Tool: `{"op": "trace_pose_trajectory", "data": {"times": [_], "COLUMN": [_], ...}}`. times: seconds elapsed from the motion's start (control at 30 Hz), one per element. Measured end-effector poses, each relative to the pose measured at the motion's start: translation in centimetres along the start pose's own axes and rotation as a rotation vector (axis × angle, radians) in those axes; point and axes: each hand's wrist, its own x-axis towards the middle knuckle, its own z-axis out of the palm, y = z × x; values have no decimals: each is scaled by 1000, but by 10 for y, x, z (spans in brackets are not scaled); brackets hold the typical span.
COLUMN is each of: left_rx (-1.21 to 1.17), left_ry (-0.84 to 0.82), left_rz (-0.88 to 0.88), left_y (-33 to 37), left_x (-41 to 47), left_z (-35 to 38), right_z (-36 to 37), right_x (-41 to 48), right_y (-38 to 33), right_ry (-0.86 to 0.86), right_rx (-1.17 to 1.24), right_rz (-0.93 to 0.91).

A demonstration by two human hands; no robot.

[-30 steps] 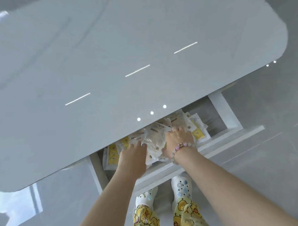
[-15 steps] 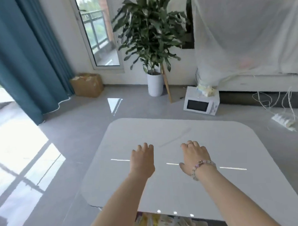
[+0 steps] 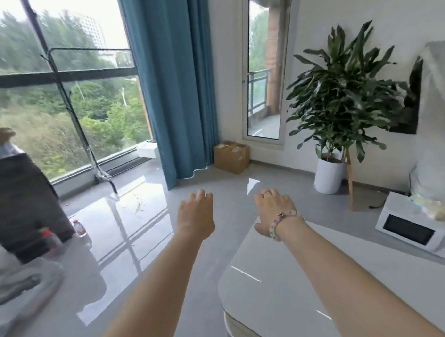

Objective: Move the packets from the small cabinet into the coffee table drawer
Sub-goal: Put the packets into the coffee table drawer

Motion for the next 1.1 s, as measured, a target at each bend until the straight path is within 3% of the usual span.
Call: {"op": "trace_pose_trajectory", "data": {"times": [0.2, 0.5, 1.1], "left_rx": [101, 246, 323], "left_ry": [18, 32, -114], "left_rz": [-229, -567, -1300], "left_y": [-156, -356, -563], "left_x": [-43, -148, -366], "left_z": [-29, -71, -65], "right_z": [-63, -126, -174], "right_x": [39, 49, -11], "right_y": [-153, -382, -718], "right_ry": [177, 277, 309], "right_rx": [16, 113, 156], "right_rz": [-221, -553, -1295]}}
